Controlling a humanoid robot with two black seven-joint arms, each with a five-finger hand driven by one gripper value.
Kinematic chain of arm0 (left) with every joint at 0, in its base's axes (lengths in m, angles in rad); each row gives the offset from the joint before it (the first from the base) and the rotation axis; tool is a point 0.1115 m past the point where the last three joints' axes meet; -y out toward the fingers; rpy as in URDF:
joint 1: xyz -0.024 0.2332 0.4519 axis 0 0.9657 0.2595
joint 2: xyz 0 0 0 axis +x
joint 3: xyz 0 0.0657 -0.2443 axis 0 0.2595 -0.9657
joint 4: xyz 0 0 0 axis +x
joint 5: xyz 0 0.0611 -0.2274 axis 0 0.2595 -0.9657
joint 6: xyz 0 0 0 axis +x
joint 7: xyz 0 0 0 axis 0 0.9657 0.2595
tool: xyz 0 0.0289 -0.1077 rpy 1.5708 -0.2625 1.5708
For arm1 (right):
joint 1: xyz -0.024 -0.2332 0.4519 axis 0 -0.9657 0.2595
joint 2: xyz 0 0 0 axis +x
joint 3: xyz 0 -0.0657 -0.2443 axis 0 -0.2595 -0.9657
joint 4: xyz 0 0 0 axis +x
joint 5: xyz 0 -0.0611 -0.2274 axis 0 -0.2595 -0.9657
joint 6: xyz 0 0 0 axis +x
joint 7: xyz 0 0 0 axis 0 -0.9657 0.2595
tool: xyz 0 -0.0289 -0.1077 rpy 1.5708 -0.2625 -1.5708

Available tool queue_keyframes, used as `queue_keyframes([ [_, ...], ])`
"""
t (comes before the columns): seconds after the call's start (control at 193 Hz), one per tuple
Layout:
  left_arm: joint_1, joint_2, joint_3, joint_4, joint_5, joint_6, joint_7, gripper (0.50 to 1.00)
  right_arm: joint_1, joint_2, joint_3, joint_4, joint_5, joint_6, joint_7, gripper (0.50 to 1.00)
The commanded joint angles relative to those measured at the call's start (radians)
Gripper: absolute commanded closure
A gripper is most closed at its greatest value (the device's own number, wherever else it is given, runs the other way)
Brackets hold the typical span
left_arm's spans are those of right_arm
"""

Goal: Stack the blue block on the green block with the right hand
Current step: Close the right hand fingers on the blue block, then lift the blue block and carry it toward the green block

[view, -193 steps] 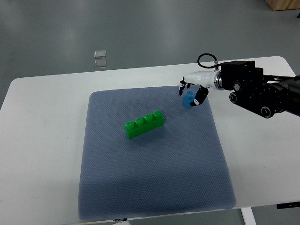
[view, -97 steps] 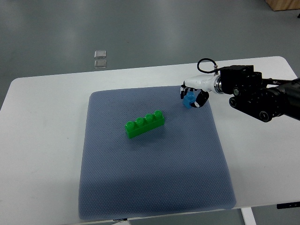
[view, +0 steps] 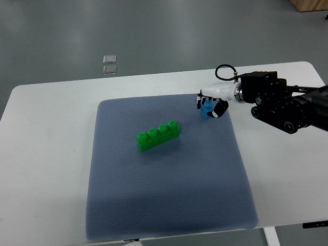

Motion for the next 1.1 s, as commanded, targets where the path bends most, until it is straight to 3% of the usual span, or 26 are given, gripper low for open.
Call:
queue_keyframes([
  [0.0, 0.0, 0.0, 0.0, 0.0, 0.0, 0.0, 0.0, 0.5, -0.001, 0.0, -0.002, -0.001, 0.0, 0.0, 0.006, 0.867],
  [0.746, 0.0, 0.0, 0.0, -0.012, 0.0, 0.0, 0.0, 0.5, 0.044, -0.027, 0.0, 0.05, -0.014, 0.009, 0.047, 0.889],
  [0.917, 0.002, 0.0, 0.001, -0.014, 0.0, 0.0, 0.0, 0.5, 0.12, -0.104, 0.008, 0.231, 0.004, 0.037, 0.02, 0.887],
  [1.093, 0.0, 0.0, 0.001, -0.02, 0.0, 0.0, 0.0, 0.5, 0.159, -0.115, 0.006, 0.292, 0.012, 0.067, 0.004, 0.887],
])
